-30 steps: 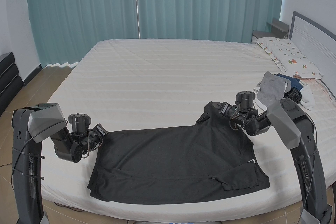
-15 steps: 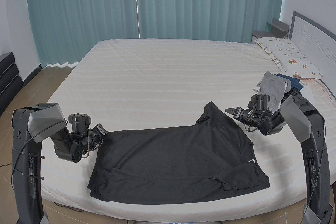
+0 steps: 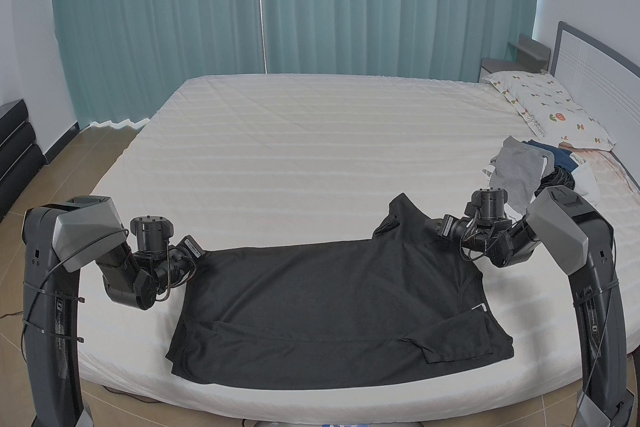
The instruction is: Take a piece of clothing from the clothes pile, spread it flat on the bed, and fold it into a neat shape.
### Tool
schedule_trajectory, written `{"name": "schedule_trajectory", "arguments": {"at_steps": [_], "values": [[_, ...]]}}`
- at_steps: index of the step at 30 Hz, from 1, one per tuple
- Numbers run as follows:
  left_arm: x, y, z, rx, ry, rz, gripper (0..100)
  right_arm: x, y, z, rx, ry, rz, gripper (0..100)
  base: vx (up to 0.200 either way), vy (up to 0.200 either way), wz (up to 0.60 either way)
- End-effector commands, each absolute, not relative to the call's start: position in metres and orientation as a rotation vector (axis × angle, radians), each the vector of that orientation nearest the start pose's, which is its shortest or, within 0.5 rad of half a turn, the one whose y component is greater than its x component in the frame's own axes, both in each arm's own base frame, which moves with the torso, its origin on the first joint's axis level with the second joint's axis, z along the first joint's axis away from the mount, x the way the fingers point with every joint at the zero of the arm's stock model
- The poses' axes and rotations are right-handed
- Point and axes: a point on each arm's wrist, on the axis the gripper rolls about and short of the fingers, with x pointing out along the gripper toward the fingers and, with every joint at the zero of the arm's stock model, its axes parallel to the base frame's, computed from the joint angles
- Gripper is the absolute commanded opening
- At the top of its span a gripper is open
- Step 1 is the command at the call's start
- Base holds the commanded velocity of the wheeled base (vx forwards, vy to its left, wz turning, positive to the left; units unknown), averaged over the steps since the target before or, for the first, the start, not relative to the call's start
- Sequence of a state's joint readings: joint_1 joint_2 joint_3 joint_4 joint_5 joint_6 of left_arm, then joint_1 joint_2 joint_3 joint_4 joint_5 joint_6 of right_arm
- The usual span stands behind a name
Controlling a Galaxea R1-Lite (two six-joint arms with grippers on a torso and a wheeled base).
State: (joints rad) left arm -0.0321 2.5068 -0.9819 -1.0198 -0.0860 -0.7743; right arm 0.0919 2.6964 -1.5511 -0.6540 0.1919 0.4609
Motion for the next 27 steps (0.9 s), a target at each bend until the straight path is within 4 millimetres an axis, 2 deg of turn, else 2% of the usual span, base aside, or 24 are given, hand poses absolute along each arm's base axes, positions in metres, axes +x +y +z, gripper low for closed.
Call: {"name": "schedule_trajectory", "arguments": {"at_steps": [1, 13, 20, 21, 27], "values": [[0.414, -0.015, -0.043, -0.770, 0.524, 0.086, 0, 0.500, 0.046, -0.048, 0.475, 0.533, 0.151, 0, 0.000, 0.000, 0.00], [0.414, -0.014, -0.041, -0.773, 0.518, 0.089, 0, 0.491, 0.037, -0.039, 0.494, 0.503, 0.145, 0, 0.000, 0.000, 0.00], [0.414, -0.014, -0.042, -0.773, 0.520, 0.089, 0, 0.488, 0.039, -0.045, 0.493, 0.529, 0.154, 0, 0.000, 0.000, 0.00], [0.414, -0.014, -0.042, -0.773, 0.520, 0.089, 0, 0.488, 0.041, -0.047, 0.492, 0.529, 0.157, 100, 0.000, 0.000, 0.00], [0.414, -0.014, -0.043, -0.772, 0.521, 0.090, 0, 0.489, 0.044, -0.046, 0.482, 0.518, 0.168, 100, 0.000, 0.000, 0.00]]}}
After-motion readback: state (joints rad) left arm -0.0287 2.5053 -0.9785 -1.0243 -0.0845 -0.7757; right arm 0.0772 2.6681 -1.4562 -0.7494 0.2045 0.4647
